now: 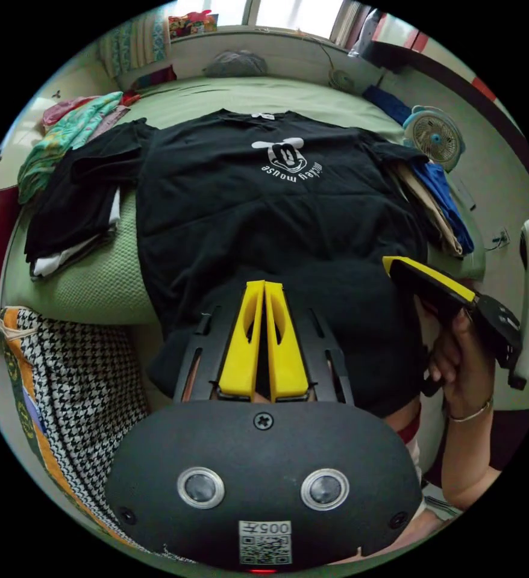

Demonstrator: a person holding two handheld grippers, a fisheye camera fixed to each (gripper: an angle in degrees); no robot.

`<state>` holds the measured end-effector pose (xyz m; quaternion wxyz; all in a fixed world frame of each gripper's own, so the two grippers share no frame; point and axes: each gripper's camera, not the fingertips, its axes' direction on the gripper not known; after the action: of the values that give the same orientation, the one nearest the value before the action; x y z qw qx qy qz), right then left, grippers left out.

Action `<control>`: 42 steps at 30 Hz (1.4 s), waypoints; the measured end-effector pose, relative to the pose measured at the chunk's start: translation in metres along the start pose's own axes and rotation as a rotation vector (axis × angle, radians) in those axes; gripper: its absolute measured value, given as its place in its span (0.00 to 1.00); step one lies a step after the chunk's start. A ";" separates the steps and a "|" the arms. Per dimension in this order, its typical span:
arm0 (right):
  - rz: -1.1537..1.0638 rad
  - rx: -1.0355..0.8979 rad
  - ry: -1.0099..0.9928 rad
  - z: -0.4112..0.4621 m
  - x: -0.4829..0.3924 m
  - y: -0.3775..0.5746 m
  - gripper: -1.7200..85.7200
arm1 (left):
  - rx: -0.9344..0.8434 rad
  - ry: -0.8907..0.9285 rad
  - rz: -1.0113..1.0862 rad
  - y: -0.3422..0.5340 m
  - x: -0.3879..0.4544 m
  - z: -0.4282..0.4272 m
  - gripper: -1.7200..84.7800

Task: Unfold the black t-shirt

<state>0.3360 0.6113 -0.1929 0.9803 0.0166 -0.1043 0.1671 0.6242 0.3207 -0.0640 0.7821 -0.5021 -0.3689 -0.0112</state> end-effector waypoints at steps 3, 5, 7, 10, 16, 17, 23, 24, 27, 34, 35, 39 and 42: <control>-0.044 0.049 0.048 0.004 -0.014 0.020 0.01 | 0.009 0.024 -0.009 0.008 0.004 0.006 0.01; -0.051 0.088 0.085 0.008 -0.024 0.034 0.01 | 0.009 0.035 0.000 0.011 0.007 0.010 0.01; -0.056 0.079 0.095 0.012 -0.028 0.039 0.01 | 0.005 0.029 0.013 0.015 0.014 0.015 0.01; -0.059 0.075 0.087 0.018 -0.032 0.048 0.01 | 0.009 0.020 0.018 0.023 0.021 0.020 0.01; -0.068 0.083 0.096 0.028 -0.045 0.071 0.01 | 0.025 -0.009 0.027 0.038 0.037 0.028 0.01; -0.067 0.086 0.102 0.030 -0.048 0.075 0.01 | 0.025 -0.008 0.027 0.039 0.038 0.029 0.01; -0.090 0.090 0.159 0.041 -0.067 0.094 0.01 | 0.024 0.070 -0.008 0.050 0.039 0.039 0.01; -0.092 0.090 0.163 0.042 -0.068 0.096 0.01 | 0.025 0.080 -0.011 0.053 0.040 0.040 0.01; -0.095 0.091 0.164 0.047 -0.073 0.105 0.01 | 0.025 0.074 -0.004 0.058 0.045 0.044 0.01; -0.086 0.085 0.140 0.056 -0.078 0.122 0.01 | 0.022 0.051 0.003 0.069 0.058 0.052 0.01; -0.083 0.086 0.136 0.057 -0.079 0.125 0.01 | 0.022 0.051 0.003 0.070 0.059 0.053 0.01; -0.081 0.086 0.131 0.061 -0.081 0.133 0.01 | 0.027 0.064 -0.002 0.077 0.063 0.056 0.01; -0.081 0.087 0.129 0.063 -0.083 0.140 0.01 | 0.030 0.065 -0.004 0.081 0.066 0.059 0.01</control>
<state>0.2003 0.7118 -0.1487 0.9893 0.0527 -0.0329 0.1323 0.6706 0.4309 -0.0747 0.8012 -0.4889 -0.3443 -0.0235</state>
